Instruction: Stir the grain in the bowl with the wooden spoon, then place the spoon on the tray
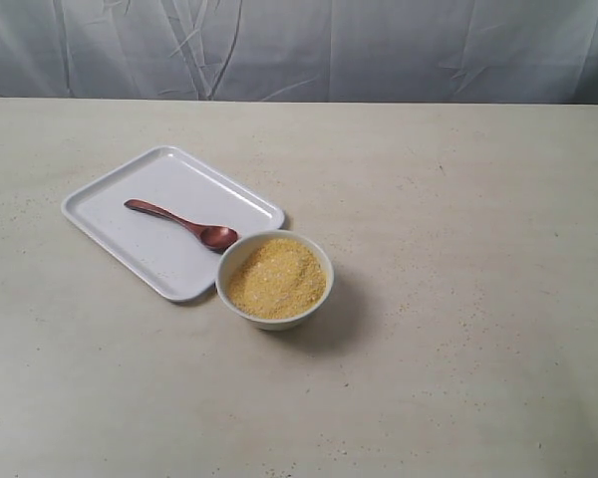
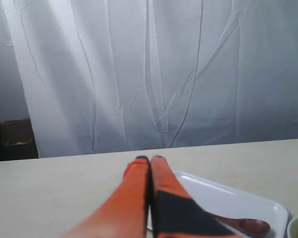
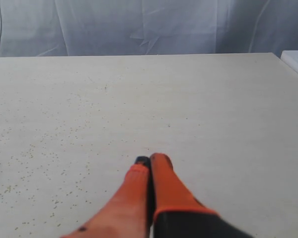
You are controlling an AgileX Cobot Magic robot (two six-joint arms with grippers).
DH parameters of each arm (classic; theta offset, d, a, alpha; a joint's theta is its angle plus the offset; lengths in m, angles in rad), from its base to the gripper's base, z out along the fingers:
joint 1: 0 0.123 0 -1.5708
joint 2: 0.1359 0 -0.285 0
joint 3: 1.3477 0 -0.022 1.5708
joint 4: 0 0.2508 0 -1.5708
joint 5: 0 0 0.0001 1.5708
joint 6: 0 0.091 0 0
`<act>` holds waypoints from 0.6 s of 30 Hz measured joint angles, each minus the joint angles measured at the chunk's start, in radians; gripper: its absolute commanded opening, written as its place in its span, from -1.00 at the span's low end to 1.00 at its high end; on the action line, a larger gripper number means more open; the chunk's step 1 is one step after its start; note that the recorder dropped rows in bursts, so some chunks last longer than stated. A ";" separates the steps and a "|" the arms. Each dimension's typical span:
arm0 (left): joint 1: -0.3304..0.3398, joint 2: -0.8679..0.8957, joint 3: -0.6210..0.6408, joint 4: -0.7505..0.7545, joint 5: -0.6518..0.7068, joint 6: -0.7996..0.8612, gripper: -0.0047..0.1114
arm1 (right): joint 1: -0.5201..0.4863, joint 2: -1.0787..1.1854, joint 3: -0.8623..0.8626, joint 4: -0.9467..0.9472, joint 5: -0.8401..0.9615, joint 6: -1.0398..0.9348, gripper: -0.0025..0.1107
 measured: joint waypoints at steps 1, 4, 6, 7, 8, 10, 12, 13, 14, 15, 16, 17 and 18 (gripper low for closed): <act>0.000 -0.002 0.046 -0.002 -0.045 0.000 -0.92 | 0.000 0.000 0.000 0.000 0.000 0.000 -0.97; 0.003 -0.006 0.159 -0.005 -0.124 0.000 -0.92 | 0.000 0.000 0.001 0.000 0.000 0.000 -0.97; 0.031 -0.006 0.244 -0.012 -0.144 0.000 -0.92 | 0.000 0.000 0.002 0.000 0.000 0.000 -0.97; 0.058 -0.006 0.274 -0.023 -0.137 0.000 -0.92 | 0.000 0.000 0.002 0.000 0.000 0.000 -0.97; 0.072 -0.006 0.276 -0.023 -0.117 0.000 -0.92 | 0.000 0.000 0.002 0.000 0.000 0.000 -0.97; 0.102 -0.006 0.278 -0.023 -0.078 0.000 -0.92 | 0.000 -0.002 0.002 0.000 0.000 0.000 -0.97; 0.107 -0.006 0.280 -0.023 -0.071 0.000 -0.92 | 0.000 -0.002 0.002 0.000 0.000 0.000 -0.97; 0.107 -0.006 0.280 -0.023 -0.069 0.000 -0.92 | 0.000 -0.002 0.002 0.000 0.000 0.000 -0.97; 0.107 -0.006 0.280 -0.023 -0.068 0.000 -0.92 | 0.000 -0.002 0.002 0.000 0.000 0.000 -0.97; 0.107 -0.006 0.280 -0.023 -0.068 0.000 -0.92 | 0.000 -0.002 0.002 0.000 0.000 0.000 -0.97; 0.107 -0.006 0.280 -0.023 -0.067 0.000 -0.92 | 0.000 -0.002 0.002 0.000 0.000 0.000 -0.97; 0.107 -0.006 0.280 -0.023 -0.067 0.000 -0.92 | 0.000 -0.002 0.002 0.000 0.000 0.000 -0.97; 0.107 -0.006 0.280 -0.023 -0.067 0.000 -0.92 | 0.000 -0.002 0.002 0.000 0.000 0.000 -0.97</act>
